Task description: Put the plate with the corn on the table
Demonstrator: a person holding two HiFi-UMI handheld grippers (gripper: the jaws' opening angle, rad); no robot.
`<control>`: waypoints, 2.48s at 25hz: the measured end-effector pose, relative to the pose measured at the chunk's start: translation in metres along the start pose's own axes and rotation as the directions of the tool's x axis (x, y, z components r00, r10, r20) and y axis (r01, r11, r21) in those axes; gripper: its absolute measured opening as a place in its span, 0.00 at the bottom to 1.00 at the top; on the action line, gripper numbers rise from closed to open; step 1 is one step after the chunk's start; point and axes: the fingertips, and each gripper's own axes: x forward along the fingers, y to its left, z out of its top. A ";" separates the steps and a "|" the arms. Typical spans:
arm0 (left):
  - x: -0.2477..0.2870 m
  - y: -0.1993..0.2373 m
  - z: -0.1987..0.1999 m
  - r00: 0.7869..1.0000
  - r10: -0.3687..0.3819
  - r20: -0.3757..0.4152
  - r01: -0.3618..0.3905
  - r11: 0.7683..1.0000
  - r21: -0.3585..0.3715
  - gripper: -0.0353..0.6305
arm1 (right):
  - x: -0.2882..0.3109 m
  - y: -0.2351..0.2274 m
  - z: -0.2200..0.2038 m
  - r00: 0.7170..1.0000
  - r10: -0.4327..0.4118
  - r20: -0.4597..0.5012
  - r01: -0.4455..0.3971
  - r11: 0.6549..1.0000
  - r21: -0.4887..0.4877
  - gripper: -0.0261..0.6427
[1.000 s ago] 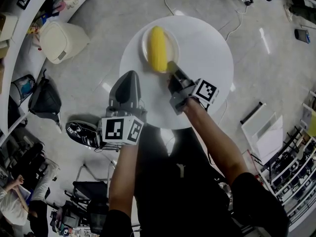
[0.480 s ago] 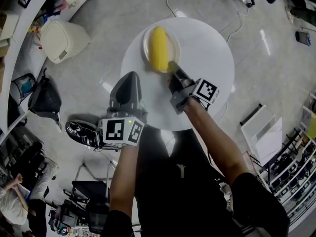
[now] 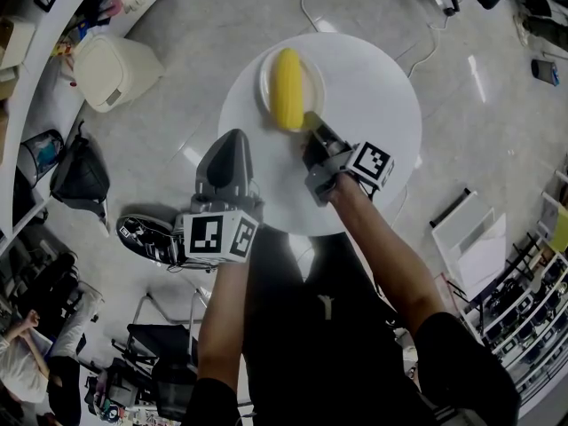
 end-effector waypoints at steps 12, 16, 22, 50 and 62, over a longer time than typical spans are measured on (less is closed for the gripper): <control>0.001 -0.009 -0.004 1.000 -0.011 -0.004 0.011 1.000 0.004 0.06 | -0.001 0.000 -0.001 0.999 -0.037 0.001 0.037 0.998 0.041 0.11; 0.002 -0.009 -0.006 1.000 -0.009 -0.007 0.009 1.000 0.002 0.06 | 0.000 0.003 0.000 0.999 -0.037 0.002 0.037 0.998 0.058 0.17; 0.001 -0.010 -0.010 1.000 -0.011 -0.012 0.011 1.000 -0.007 0.06 | -0.003 0.004 0.003 0.998 -0.060 0.009 0.060 0.996 0.071 0.25; 0.005 -0.011 -0.012 1.000 -0.014 -0.015 0.014 1.000 -0.017 0.06 | -0.007 0.022 0.013 0.993 -0.111 0.042 0.109 0.994 0.027 0.56; 0.004 -0.007 -0.014 1.000 -0.015 -0.019 0.014 1.000 -0.019 0.06 | -0.001 0.030 0.001 0.988 -0.135 -0.068 0.125 0.983 -0.136 0.66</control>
